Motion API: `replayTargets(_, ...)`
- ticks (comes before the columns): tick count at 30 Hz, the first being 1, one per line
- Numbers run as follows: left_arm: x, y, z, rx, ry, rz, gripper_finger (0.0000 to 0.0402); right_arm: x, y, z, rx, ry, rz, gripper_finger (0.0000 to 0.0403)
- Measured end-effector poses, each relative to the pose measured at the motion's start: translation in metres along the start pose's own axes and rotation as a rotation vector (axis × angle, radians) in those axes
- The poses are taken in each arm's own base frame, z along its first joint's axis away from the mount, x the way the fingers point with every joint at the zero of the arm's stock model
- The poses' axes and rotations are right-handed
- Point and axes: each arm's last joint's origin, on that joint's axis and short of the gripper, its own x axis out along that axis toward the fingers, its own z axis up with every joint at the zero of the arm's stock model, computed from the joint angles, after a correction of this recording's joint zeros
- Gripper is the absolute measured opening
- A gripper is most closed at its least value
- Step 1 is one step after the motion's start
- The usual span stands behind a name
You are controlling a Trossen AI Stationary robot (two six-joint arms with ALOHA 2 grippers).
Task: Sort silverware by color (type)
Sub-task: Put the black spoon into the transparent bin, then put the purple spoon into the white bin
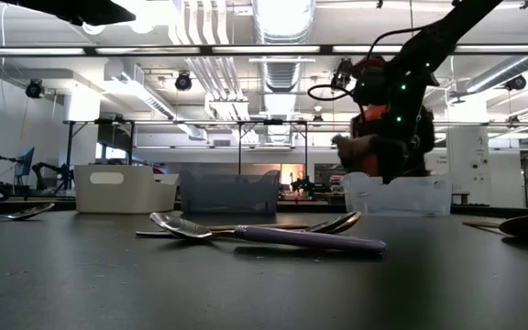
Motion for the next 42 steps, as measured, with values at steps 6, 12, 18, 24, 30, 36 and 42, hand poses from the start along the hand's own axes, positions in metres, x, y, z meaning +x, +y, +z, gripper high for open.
replayTargets(6, 0.0, 0.0, 0.0, 0.001, 0.0, 0.0, 0.0, 0.0, -0.002, 0.004, -0.003, -0.045, -0.007, 0.0009)
replayTargets(12, 0.0, 0.0, 0.0, 0.001, 0.0, 0.0, 0.0, 0.008, -0.001, 0.001, 0.001, -0.056, -0.007, 0.0009)
replayTargets(18, 0.0, 0.0, 0.0, 0.001, 0.001, -0.001, 0.0, 0.012, -0.001, -0.001, 0.001, -0.04, -0.004, 0.0011)
replayTargets(24, 0.0, 0.0, 0.0, 0.001, 0.001, 0.0, 0.0, 0.017, 0.0, -0.003, -0.001, -0.021, 0.0, 0.0035)
replayTargets(30, 0.0, 0.0, 0.0, 0.001, 0.001, -0.001, 0.0, 0.02, 0.001, -0.003, 0.008, -0.012, 0.001, 0.0063)
replayTargets(36, 0.0, 0.0, 0.0, 0.001, 0.001, -0.001, 0.0, 0.02, 0.001, -0.003, 0.01, -0.01, 0.0, 0.0068)
replayTargets(42, 0.001, -0.001, 0.0, 0.006, 0.005, -0.004, 0.0, 0.013, 0.0, -0.002, 0.048, -0.033, -0.005, 0.0064)
